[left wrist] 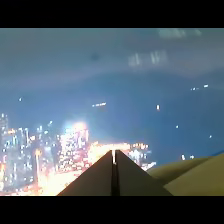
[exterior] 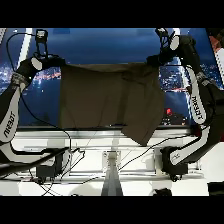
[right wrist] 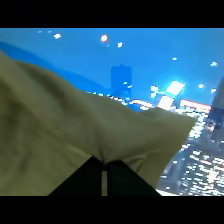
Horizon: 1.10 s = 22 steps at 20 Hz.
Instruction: Fold the clothes and pants, and hang the long-sleeved shirts on hangers.
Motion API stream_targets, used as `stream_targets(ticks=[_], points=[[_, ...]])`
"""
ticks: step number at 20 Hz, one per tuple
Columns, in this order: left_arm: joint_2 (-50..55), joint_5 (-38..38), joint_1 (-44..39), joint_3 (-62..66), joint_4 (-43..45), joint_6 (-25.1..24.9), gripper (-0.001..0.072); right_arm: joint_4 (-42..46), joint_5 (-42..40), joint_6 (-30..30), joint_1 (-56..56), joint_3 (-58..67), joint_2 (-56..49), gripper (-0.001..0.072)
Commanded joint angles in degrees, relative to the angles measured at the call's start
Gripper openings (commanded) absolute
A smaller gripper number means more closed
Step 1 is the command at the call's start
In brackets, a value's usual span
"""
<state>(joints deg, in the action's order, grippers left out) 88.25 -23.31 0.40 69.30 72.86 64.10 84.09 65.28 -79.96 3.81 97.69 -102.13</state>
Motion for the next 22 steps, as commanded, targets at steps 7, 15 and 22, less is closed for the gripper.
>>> stream_targets(ticks=[7, 15, 22], points=[[0.1, -21.1, 0.1, 0.0, 6.4, 0.0, 0.0012, -11.1, 22.5, 6.6, -7.1, -1.3, 2.8, 0.0017], [2.5, -22.4, -1.1, 0.0, 6.0, 3.2, 0.0674, -13.0, 20.3, 2.8, -6.9, -11.7, 2.9, 0.0564], [-13.3, -28.5, 0.3, 0.1, 6.2, 3.2, 0.0579, -1.9, 21.1, 2.6, -8.1, -13.8, 14.0, 0.0554]])
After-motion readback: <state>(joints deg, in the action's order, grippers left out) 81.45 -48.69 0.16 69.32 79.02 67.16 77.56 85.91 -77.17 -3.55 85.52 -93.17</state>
